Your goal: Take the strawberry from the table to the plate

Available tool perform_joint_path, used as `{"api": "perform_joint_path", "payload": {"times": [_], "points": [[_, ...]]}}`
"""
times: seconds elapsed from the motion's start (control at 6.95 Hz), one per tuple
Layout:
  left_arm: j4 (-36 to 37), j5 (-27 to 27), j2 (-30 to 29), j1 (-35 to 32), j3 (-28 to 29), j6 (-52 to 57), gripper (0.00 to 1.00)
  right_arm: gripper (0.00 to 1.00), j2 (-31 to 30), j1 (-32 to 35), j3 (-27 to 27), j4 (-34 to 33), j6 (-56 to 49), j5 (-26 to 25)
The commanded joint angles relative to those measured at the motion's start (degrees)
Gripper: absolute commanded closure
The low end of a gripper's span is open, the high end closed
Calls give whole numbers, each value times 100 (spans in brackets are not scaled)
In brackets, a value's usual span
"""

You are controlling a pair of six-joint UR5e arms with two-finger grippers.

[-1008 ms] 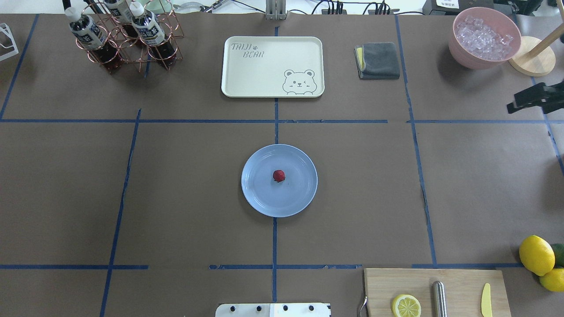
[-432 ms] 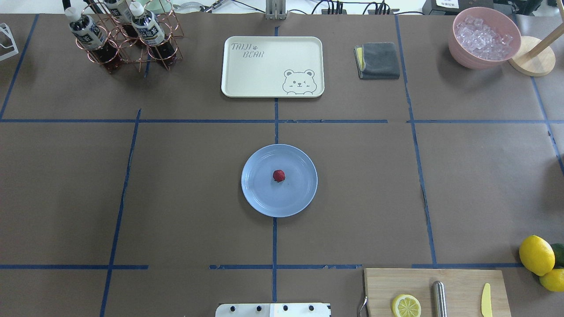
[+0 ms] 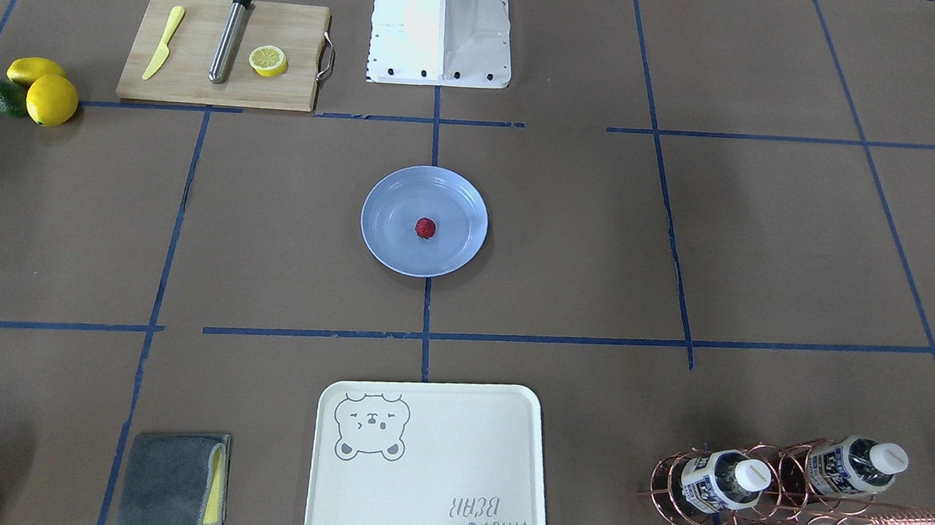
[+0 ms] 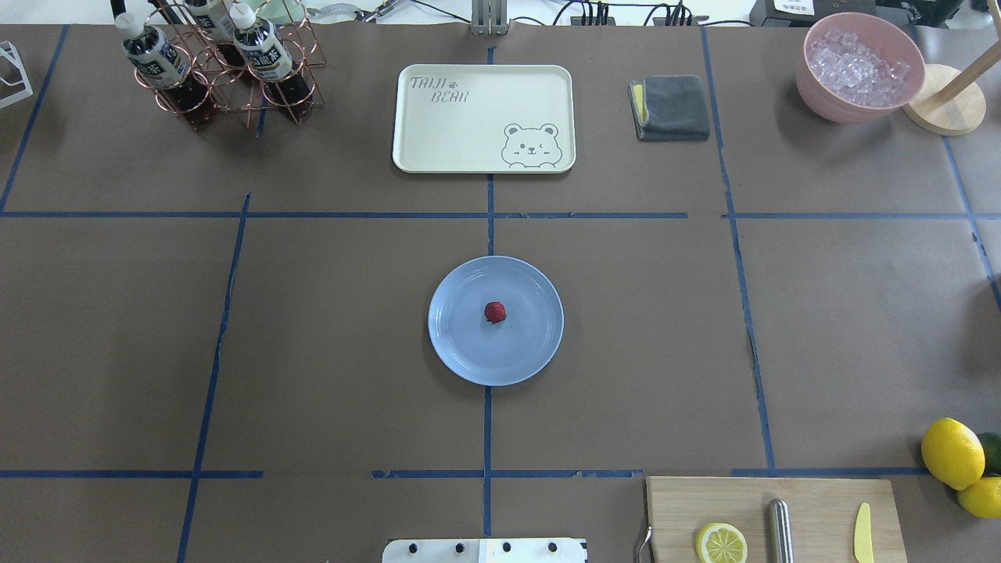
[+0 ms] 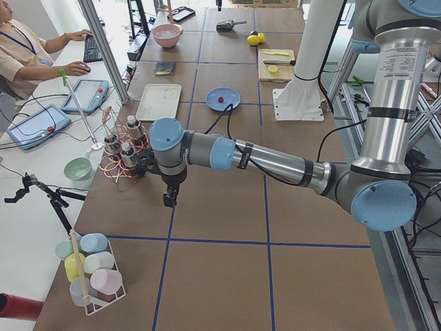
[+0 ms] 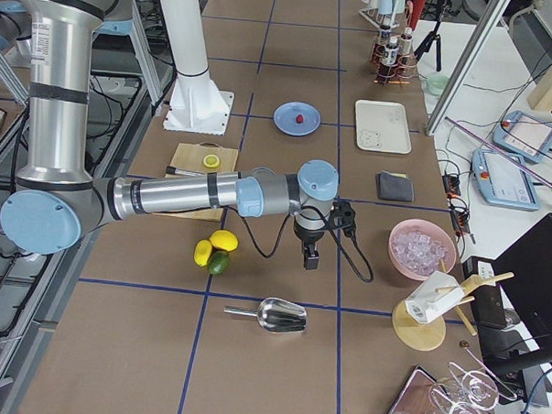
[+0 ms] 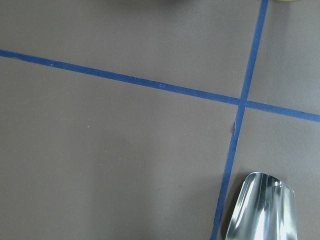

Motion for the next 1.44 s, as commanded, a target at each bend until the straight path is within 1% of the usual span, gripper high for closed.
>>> {"api": "perform_joint_path", "payload": {"times": [0.0, 0.29, 0.43, 0.58, 0.86, 1.15, 1.3], "points": [[57, 81, 85, 208, -21, -12, 0, 0, 5, -8, -27, 9, 3, 15], [-555, 81, 111, 253, -48, -21, 0, 0, 5, 0, -27, 9, 204, 41], [-576, 150, 85, 209, -187, -12, 0, 0, -3, 0, -27, 9, 205, 207], [-567, 81, 59, 183, -241, 14, 0, 0, -3, 0, -62, 9, 197, 226], [-558, 151, -178, 183, -224, 14, 0, 0, -3, 0, -71, 18, 196, 226], [-523, 151, -178, 95, -337, 14, 0, 0, 5, 0, -71, 18, 205, 226], [-506, 151, -170, 60, -277, 14, 0, 0, 5, 0, -71, 18, 205, 243]]}}
